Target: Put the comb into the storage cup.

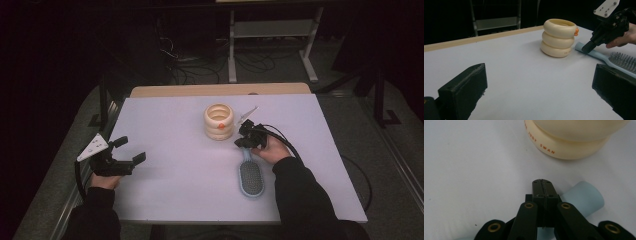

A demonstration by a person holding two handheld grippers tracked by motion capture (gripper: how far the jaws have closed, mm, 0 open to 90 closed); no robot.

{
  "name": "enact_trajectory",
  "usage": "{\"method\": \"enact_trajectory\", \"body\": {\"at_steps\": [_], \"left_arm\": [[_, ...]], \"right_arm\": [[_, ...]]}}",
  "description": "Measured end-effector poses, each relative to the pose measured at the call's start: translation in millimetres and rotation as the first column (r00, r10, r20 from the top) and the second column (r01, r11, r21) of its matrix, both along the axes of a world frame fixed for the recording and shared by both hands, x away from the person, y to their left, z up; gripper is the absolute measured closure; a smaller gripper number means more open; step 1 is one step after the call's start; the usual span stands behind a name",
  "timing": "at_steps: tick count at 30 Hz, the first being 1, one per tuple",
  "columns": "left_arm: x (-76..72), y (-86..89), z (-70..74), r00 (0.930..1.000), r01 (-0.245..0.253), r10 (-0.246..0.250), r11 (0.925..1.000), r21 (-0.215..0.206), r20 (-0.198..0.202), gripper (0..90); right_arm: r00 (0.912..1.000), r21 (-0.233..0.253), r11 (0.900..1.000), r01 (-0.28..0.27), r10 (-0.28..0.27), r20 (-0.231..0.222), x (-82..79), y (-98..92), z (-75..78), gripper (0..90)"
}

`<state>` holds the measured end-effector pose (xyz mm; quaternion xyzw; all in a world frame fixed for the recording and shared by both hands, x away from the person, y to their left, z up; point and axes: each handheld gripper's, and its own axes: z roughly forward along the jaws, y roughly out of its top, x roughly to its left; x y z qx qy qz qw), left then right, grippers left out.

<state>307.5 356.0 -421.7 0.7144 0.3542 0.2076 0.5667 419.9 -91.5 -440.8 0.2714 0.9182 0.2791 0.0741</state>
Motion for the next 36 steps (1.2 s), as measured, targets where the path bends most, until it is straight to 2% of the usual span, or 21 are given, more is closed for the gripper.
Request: {"method": "enact_trajectory", "body": {"at_steps": [19,36], "left_arm": [[-0.3,-0.3,-0.1,1.0000,-0.001,0.001,1.0000,0.003,-0.002,0.0],[-0.3,-0.6,-0.3,1.0000,-0.001,0.001,1.0000,0.006,-0.003,0.0]], "right_arm": [[0.9996,0.028,0.999,0.027,-0.027,-0.004,-5.0,-19.5,-4.4,89.0],[0.9978,0.031,0.997,0.066,-0.066,0.005,-8.7,-40.6,-2.8,89.0]]}}
